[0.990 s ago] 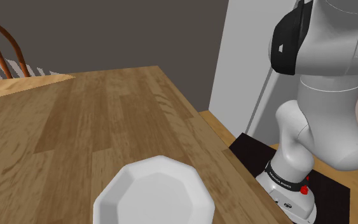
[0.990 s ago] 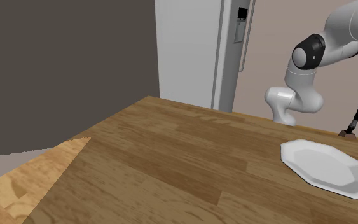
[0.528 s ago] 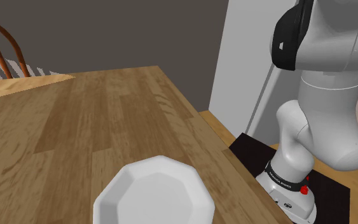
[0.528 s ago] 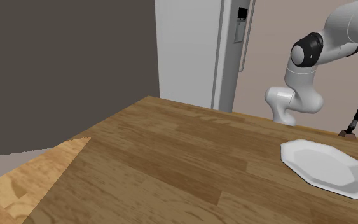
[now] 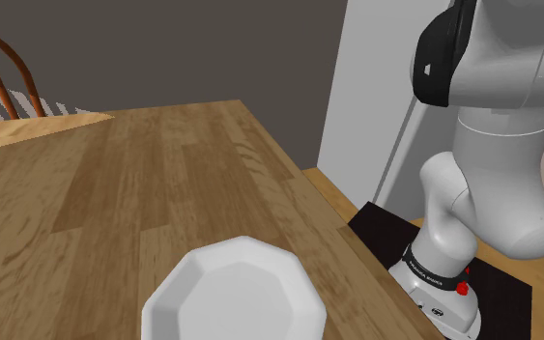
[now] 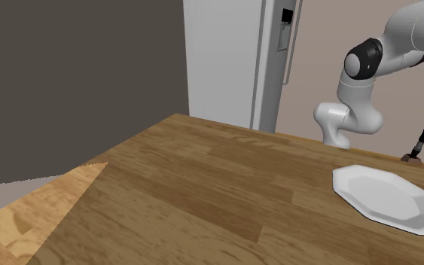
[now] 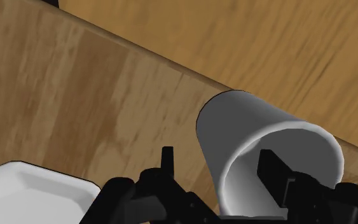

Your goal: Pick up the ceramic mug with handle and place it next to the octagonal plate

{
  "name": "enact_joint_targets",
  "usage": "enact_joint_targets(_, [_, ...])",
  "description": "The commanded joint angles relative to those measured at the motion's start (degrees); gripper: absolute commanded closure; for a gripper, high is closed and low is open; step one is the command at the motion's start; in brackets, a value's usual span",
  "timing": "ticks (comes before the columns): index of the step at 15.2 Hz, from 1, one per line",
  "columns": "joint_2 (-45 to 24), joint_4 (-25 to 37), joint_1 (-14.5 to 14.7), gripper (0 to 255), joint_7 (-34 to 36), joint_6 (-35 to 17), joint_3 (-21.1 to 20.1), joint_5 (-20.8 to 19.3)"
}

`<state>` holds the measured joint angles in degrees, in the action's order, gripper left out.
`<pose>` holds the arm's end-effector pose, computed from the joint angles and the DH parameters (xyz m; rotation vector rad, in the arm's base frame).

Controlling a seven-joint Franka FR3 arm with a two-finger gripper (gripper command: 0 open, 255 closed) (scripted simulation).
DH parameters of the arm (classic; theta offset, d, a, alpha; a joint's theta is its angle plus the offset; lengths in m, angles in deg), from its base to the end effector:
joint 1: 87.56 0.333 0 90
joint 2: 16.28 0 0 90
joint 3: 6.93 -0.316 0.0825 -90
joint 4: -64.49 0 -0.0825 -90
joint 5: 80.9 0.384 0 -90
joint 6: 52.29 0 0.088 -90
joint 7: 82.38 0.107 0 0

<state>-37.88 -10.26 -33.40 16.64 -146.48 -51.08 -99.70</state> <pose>0.0283 0.6521 0.5798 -3.0680 0.0661 -0.0917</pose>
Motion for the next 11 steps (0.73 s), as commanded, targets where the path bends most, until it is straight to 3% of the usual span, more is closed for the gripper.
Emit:
enact_joint_targets(1, [0.0,0.0,0.0,0,0.0,0.0,0.0,0.0])
enact_joint_targets(4, [0.0,0.0,0.0,0,0.0,0.0,0.0,0.0])
enact_joint_targets(8, [-2.3,10.9,3.6,0,-0.2,8.7,0.2,-1.7])
enact_joint_targets(11, [-2.3,10.9,3.6,0,-0.2,8.7,0.2,-1.6])
